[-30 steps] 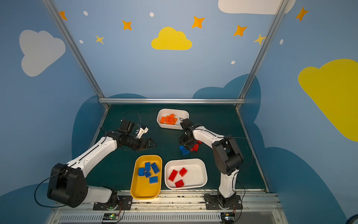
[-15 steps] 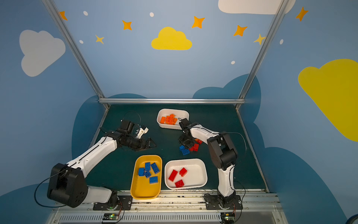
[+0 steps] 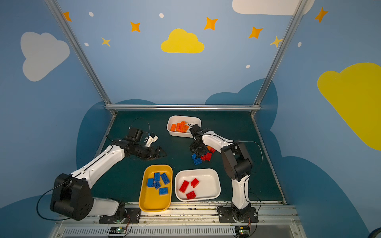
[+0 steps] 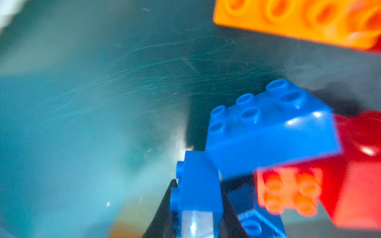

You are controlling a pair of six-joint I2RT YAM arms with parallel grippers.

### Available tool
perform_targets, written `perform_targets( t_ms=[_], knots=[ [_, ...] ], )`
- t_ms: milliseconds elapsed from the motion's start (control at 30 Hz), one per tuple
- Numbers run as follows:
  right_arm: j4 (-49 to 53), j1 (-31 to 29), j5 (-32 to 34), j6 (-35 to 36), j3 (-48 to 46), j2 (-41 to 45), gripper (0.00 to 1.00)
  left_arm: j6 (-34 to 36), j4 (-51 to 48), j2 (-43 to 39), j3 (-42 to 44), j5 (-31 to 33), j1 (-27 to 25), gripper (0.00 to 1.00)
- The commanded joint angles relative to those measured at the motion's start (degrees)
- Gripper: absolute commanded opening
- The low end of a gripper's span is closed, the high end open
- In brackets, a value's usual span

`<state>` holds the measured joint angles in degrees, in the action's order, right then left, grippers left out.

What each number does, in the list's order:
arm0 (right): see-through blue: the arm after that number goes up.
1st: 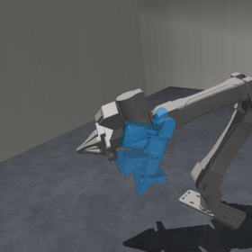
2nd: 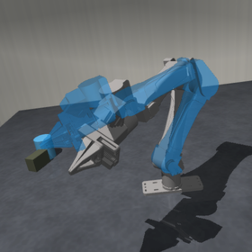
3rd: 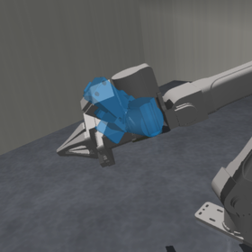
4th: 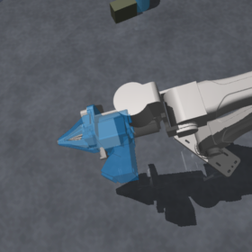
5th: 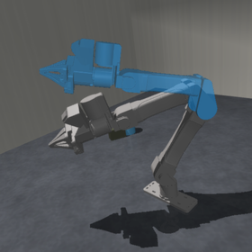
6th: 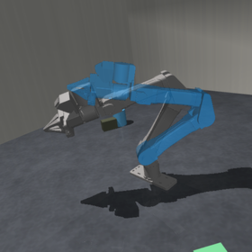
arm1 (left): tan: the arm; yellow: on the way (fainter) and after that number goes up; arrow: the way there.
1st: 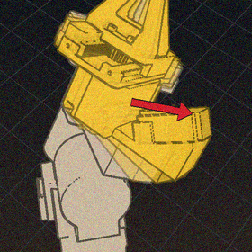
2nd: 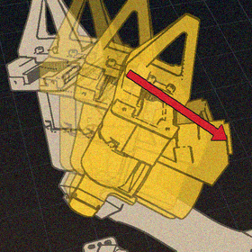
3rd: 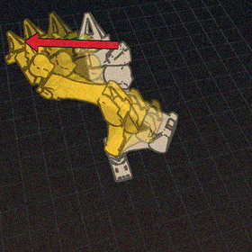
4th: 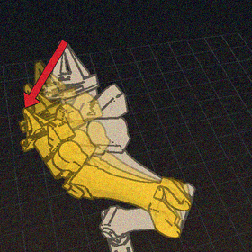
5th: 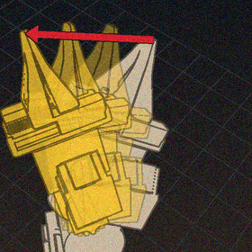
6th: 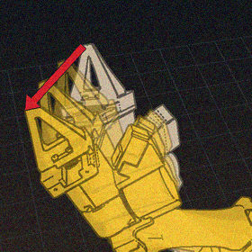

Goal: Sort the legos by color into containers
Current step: 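Close the right gripper on the blue brick and lift it, then carry the blue brick over the yellow bin and open the right gripper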

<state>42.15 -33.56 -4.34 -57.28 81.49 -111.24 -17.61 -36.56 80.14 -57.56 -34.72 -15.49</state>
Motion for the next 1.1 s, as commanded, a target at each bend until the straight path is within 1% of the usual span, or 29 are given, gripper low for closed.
perform_targets(
  t_ms=[0,67,167,267,333,467,533,667,767,900,1067],
  knots=[
    [2.0,-0.3,1.3,7.8,1.1,6.8,0.15,-0.4,0.6,-0.5,0.3,-0.3,0.2,1.0],
    [1.6,-0.3,1.7,11.7,1.5,9.1,0.14,-0.4,0.6,-0.2,-0.2,-0.1,0.2,1.0],
    [2.3,-0.4,-0.4,17.8,3.7,10.3,0.14,-0.4,0.8,0.5,-1.3,-0.6,0.2,1.0],
    [1.2,-1.7,-3.9,26.5,3.7,12.5,0.13,-0.3,0.5,0.4,-2.2,-0.6,0.2,1.0],
    [0.3,-3.8,-6.7,33.7,2.7,15.0,0.15,-0.1,0.2,0.3,-2.5,-0.3,0.4,1.0],
    [-1.9,-9.3,-14.5,47.3,-2.4,20.9,0.16,0.6,-0.7,0.5,-3.0,0.4,1.2,1.0],
    [-3.8,-12.0,-20.2,53.2,-5.6,23.4,0.16,0.5,-0.6,0.7,-3.1,0.4,1.5,1.0],
    [-12.1,-18.2,-30.5,58.3,-12.1,26.4,0.15,0.6,-0.6,1.7,-3.4,0.8,2.2,1.0],
    [-15.1,-23.9,-34.3,66.6,-14.6,25.9,0.16,0.2,0.0,2.5,-3.7,1.2,2.6,1.0],
    [-16.8,-29.9,-33.9,71.5,-13.6,20.7,0.15,-1.0,2.0,3.6,-3.8,0.4,2.6,1.0],
    [-17.2,-34.6,-31.8,78.1,-9.7,12.8,0.15,-1.5,2.4,4.0,-4.0,0.2,2.6,1.0]
  ],
)
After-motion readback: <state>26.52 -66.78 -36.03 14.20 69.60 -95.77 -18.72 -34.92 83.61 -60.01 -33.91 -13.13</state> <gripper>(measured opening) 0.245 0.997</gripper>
